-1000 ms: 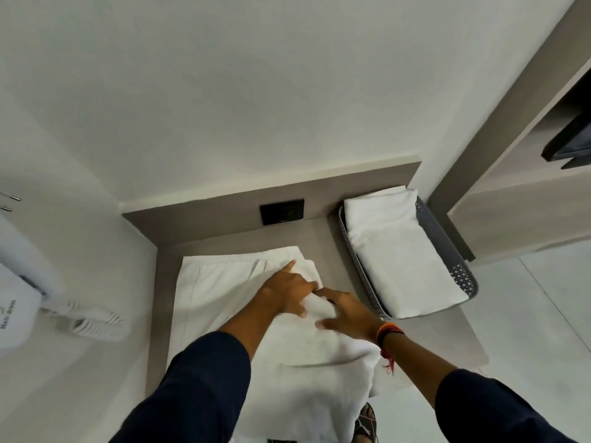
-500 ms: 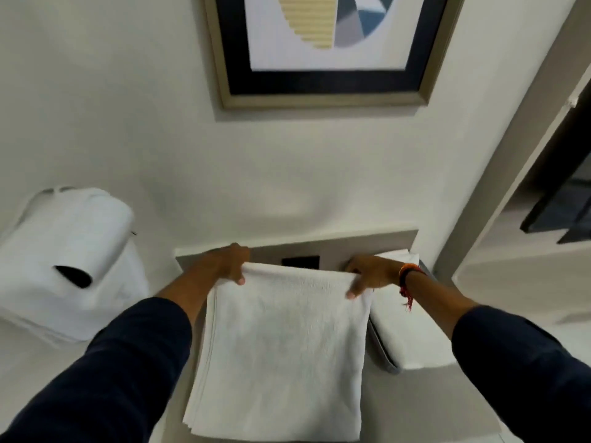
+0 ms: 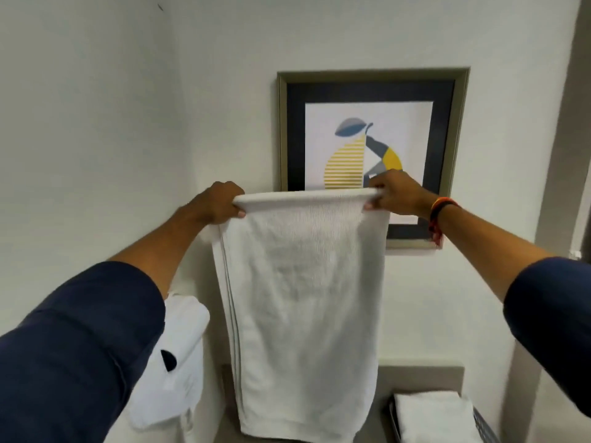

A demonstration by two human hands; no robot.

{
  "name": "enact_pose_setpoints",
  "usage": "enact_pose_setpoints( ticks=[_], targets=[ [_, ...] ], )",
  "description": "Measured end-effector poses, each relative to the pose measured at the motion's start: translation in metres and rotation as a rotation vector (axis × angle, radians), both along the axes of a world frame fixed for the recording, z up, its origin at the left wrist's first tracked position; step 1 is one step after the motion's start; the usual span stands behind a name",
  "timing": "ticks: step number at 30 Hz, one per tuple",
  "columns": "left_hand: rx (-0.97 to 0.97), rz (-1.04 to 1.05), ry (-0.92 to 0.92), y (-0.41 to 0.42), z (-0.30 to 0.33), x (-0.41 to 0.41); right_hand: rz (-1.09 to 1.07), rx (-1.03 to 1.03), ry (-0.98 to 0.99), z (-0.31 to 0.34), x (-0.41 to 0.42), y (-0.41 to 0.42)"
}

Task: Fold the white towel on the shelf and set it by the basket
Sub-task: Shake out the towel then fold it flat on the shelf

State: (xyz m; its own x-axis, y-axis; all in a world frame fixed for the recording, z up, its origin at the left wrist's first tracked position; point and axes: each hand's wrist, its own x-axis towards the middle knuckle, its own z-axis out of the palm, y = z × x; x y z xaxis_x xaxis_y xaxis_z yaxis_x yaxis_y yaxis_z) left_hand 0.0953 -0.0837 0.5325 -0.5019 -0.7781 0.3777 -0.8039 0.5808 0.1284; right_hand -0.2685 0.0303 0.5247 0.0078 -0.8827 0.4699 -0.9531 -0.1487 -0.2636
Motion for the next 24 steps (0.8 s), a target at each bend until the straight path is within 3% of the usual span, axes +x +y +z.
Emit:
enact_pose_setpoints(
  ticks=[3, 7, 12, 16, 20, 24],
  targets=[
    [-0.019, -0.008, -0.047, 0.014, 0.029, 0.004, -0.049, -0.072, 0.15, 0.019, 0.012, 0.002],
    [-0.094, -0.021, 0.003, 0.022, 0.054, 0.006, -0.054, -0.164, 0.123, 0.049, 0.013, 0.009],
    [0.03, -0.046, 0.061, 0.015, 0.07, 0.014, -0.095, -0.119, 0.134, 0.068, 0.002, 0.002],
    [0.086, 0.015, 0.013, 0.0, 0.041, 0.01, -0.111, -0.046, 0.189, 0.039, 0.01, -0.012],
    [0.026, 0.085, 0.121, -0.015, -0.004, -0.001, -0.21, -0.107, 0.197, 0.0, 0.022, -0.031],
    [-0.004, 0.099, 0.277, -0.021, -0.022, -0.008, -0.247, -0.134, 0.048, -0.009, 0.015, -0.043]
  ],
)
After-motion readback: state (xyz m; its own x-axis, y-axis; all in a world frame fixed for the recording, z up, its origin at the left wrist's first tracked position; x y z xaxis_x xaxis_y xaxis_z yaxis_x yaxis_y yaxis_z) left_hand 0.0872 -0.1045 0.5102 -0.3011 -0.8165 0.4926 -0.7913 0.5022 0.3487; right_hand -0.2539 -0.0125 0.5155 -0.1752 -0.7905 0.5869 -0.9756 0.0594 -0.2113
